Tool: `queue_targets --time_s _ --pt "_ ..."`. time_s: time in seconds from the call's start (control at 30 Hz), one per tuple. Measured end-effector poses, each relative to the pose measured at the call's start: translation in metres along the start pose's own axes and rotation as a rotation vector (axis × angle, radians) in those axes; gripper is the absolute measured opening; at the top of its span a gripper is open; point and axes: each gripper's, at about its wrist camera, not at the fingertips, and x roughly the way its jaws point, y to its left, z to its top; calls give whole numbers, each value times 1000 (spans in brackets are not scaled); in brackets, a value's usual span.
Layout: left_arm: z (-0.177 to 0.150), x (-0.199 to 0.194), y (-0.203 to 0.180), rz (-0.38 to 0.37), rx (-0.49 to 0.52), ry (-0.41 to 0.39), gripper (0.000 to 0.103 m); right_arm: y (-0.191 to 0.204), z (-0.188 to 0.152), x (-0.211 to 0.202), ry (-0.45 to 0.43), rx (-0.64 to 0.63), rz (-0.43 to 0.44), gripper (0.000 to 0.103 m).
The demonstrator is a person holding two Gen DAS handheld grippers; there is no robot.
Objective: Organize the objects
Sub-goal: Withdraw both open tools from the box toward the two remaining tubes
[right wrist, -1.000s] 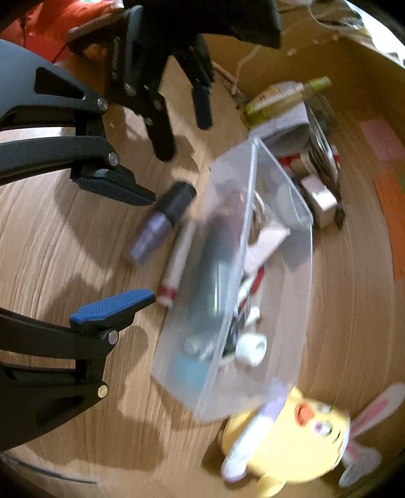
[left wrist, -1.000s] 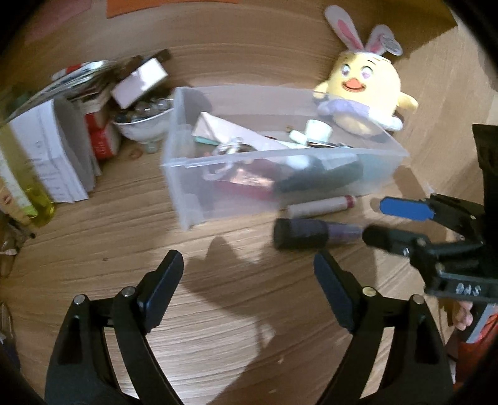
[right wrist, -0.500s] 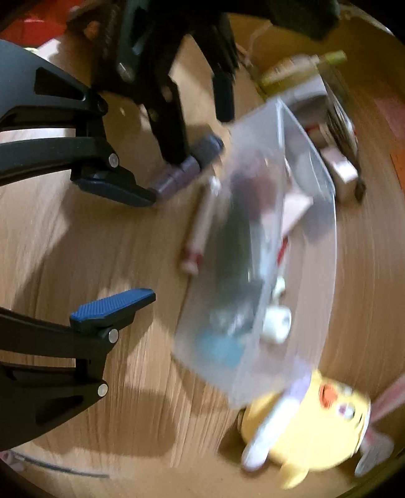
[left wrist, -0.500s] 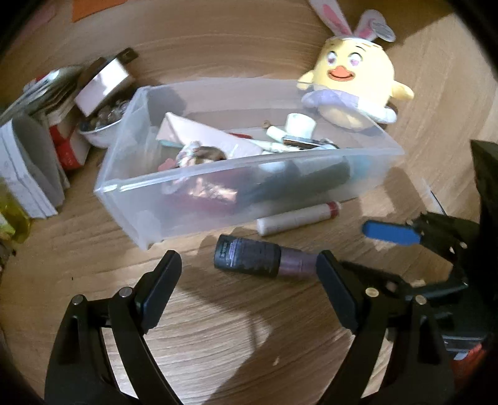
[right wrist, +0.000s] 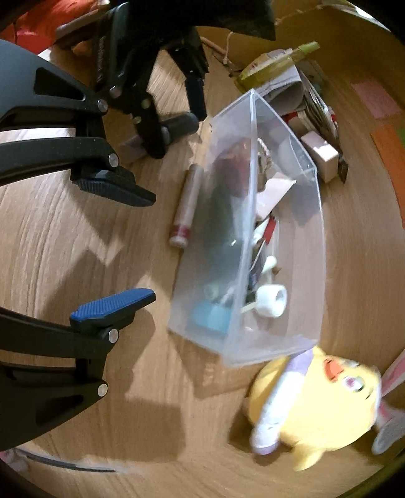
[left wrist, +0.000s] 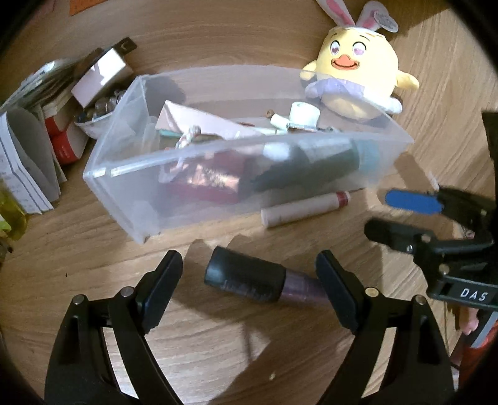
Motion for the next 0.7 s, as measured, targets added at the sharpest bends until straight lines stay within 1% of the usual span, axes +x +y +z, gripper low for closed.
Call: queue_targets --time_s 0.03,0.1,0.2,0.3,0.33,0.4,0.47,0.53,0.57,0.6,0.7 --pt "-2 0 3 -5 -3 7 82 6 3 1 -1 -25 3 52" --pt "-4 -2 8 -7 -3 10 79 16 7 4 -5 -66 -1 52" --pt "-11 -8 15 -14 -6 10 79 32 15 15 4 -130 -28 52" --pt "-17 -15 20 -28 0 3 79 40 18 28 23 -167 -55 52" --pt "-18 -18 22 -27 2 -3 79 41 18 31 25 -176 -61 54" --pt "-22 -25 26 -16 -2 -23 79 44 15 31 30 -195 -75 54" --pt "-25 -33 31 -23 -17 -30 79 46 13 28 50 -198 -47 54" --pt "-29 -39 36 -46 -50 -18 81 45 11 21 62 -185 13 53" --pt "-32 -42 39 -65 -71 -12 82 46 11 20 57 -184 13 53" --pt "-36 -44 41 -78 -87 -7 86 46 12 17 46 -189 -2 53" --pt "-44 -42 41 -93 -108 18 88 48 17 22 43 -204 -21 53"
